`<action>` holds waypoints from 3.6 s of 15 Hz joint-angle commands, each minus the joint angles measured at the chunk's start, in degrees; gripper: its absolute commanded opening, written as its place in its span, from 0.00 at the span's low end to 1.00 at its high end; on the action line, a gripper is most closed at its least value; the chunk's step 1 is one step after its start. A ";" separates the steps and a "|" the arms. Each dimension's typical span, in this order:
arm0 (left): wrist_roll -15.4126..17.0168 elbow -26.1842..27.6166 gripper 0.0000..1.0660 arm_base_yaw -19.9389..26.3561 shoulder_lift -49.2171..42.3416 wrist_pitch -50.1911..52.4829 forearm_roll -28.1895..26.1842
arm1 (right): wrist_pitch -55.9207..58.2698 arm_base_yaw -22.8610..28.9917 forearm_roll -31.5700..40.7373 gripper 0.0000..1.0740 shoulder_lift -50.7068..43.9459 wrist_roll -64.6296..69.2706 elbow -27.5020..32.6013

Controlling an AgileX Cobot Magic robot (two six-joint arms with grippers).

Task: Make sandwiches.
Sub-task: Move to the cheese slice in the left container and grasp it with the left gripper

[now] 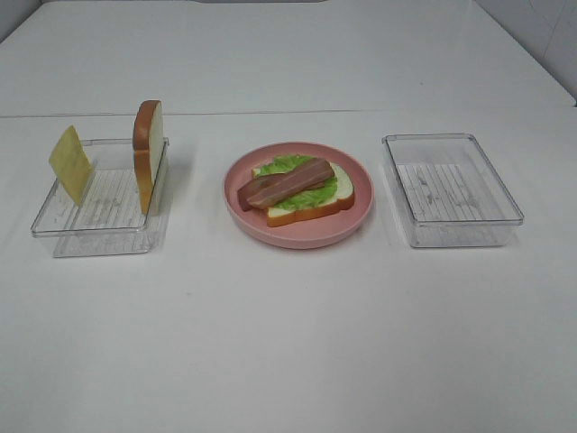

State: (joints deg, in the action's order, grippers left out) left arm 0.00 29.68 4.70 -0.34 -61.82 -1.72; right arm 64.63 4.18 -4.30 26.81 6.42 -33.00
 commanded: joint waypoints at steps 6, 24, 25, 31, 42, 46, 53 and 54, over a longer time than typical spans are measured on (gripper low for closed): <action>0.40 -0.06 0.94 -0.34 -0.74 0.11 0.06 | 2.46 -0.40 0.06 0.92 -21.08 -3.21 5.27; 0.40 -0.06 0.94 -0.34 -0.63 0.11 0.06 | -1.78 -0.29 0.06 0.92 -28.88 -3.21 7.22; 0.40 -0.06 0.94 -0.34 -0.63 0.11 0.06 | -1.78 -0.29 0.06 0.92 -28.88 -3.21 7.22; 0.40 -0.06 0.94 -0.34 -0.63 0.11 0.06 | -1.78 -0.29 0.06 0.92 -28.88 -3.21 7.22; 0.40 -0.06 0.94 -0.34 0.00 0.11 0.06 | -1.78 -0.29 0.06 0.92 -28.88 -3.21 7.22; 0.40 -0.06 0.94 -0.34 0.00 0.11 0.06 | -1.78 -0.29 0.06 0.92 -28.88 -3.21 7.22; 0.69 0.17 0.94 -0.34 1.60 0.00 0.57 | -1.78 -0.29 0.06 0.92 -28.88 -3.21 7.22; 0.69 2.86 0.94 -0.34 6.70 0.57 2.46 | -1.78 -0.29 0.06 0.92 -28.88 -3.21 7.22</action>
State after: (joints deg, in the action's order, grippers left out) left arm 0.34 31.34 4.70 4.81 -61.99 0.00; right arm 63.43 4.18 -4.30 -0.17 3.84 -25.84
